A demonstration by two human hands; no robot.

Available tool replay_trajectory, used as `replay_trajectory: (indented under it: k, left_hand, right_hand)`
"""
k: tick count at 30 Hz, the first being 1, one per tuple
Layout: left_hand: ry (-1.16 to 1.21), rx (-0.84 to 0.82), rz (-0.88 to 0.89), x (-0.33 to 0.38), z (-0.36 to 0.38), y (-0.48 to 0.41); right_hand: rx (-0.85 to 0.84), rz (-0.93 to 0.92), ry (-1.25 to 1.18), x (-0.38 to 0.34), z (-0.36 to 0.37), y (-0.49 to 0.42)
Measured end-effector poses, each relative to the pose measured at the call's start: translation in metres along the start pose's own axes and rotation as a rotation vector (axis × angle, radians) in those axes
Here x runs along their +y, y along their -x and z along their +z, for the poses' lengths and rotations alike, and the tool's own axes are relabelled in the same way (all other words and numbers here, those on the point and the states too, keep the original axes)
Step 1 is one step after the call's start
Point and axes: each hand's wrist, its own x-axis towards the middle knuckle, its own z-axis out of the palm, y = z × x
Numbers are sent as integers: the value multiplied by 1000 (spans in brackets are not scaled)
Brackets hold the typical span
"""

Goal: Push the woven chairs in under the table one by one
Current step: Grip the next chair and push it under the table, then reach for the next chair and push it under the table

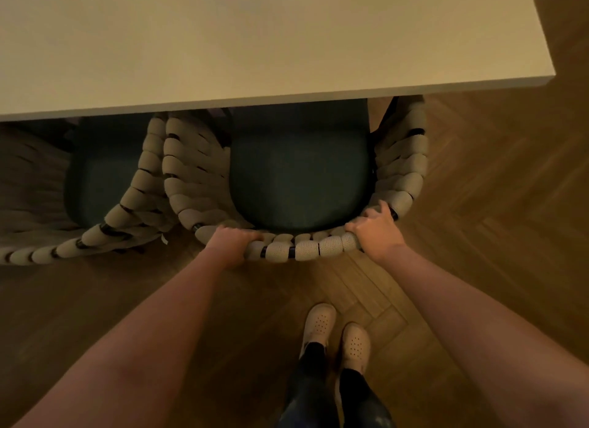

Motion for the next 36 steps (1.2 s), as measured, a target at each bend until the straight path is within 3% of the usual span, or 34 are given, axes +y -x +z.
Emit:
replay_trajectory:
  k: [15,20,23,27,32,36]
  left_hand:
    - [-51,-78,39,-4,-1,2]
    - [156,-176,80,35,-21,5]
    - [342,7,154,97,-36,6]
    - [320,287,236,171,-61,-8]
    - [215,359,225,254,-106,-41]
    - [185,387,160,321,-141,-70]
  right_hand:
    - [-53,-34,-7,-1,-5,-2]
    - [-30,-38,-124,16,-13,18]
    - [10,-23,-179,33,-13,29]
    - [76,74,-277,75,-26,50]
    - [100,262,-326,165,-19,82]
    - [62,299,-310,247,-9,111]
